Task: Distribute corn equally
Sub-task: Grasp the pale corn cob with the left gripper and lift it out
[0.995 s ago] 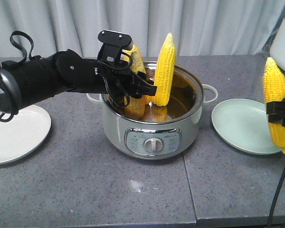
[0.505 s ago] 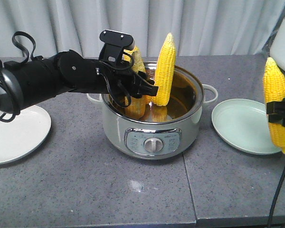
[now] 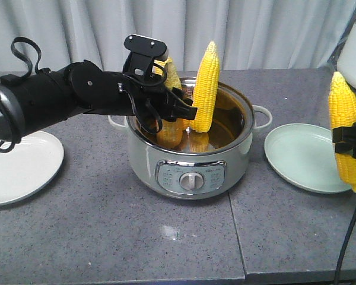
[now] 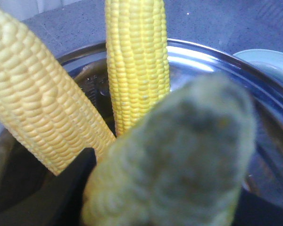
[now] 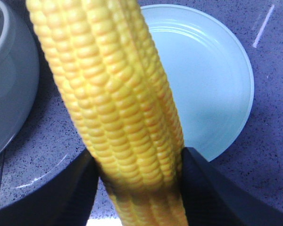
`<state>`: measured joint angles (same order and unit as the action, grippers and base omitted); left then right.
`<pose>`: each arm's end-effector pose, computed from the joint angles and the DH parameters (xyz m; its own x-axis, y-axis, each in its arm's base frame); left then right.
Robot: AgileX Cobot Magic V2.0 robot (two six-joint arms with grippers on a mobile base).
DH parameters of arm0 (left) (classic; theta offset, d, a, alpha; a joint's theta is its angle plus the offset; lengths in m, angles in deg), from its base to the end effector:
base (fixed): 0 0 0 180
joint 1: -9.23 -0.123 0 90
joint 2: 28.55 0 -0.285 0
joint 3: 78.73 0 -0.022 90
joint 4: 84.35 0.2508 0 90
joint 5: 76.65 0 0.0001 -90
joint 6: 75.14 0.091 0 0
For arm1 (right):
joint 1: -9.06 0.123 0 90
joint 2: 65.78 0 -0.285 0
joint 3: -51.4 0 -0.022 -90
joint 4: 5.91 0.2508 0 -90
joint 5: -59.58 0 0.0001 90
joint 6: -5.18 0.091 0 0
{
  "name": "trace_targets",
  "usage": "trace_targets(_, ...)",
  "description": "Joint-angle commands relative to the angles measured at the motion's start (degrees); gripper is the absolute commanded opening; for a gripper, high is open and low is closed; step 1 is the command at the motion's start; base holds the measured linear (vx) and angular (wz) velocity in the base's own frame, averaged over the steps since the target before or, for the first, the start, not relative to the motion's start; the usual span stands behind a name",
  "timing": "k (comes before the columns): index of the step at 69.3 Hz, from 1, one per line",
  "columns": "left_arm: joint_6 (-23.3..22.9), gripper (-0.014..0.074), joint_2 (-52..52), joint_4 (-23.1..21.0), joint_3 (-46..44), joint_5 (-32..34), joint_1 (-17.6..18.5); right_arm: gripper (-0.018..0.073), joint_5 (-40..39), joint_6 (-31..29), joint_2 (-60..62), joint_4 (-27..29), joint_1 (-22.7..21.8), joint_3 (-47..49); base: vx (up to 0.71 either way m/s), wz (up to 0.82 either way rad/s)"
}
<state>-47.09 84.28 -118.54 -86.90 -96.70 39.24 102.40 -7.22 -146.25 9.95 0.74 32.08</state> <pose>0.3678 -0.2327 0.2968 -0.5001 0.2001 -0.8425 0.5957 0.7856 -0.1671 0.2590 -0.0208 0.3131 -0.7747 0.1024 -0.6240 0.0193 0.9902 0.1385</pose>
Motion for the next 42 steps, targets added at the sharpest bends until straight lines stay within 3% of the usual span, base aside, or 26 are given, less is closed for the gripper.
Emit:
trace_targets(1,0.1,0.0097,-4.51,-1.5,-1.53,3.14,0.53,0.0184,-2.84,-0.26,1.65,0.66,-0.27,1.43,0.0,0.0)
trace_targets(24,-0.72,0.0097,-9.21,-1.51,-1.53,5.36,-0.11,0.0184,-2.84,-0.26,1.65,0.66,-0.27,1.43,0.0,0.0)
trace_targets(42,-0.72,0.0098,-15.53,-1.51,-1.53,3.29,-4.04,0.0184,-2.84,-0.26,1.65,0.66,-0.27,1.43,0.0,0.0)
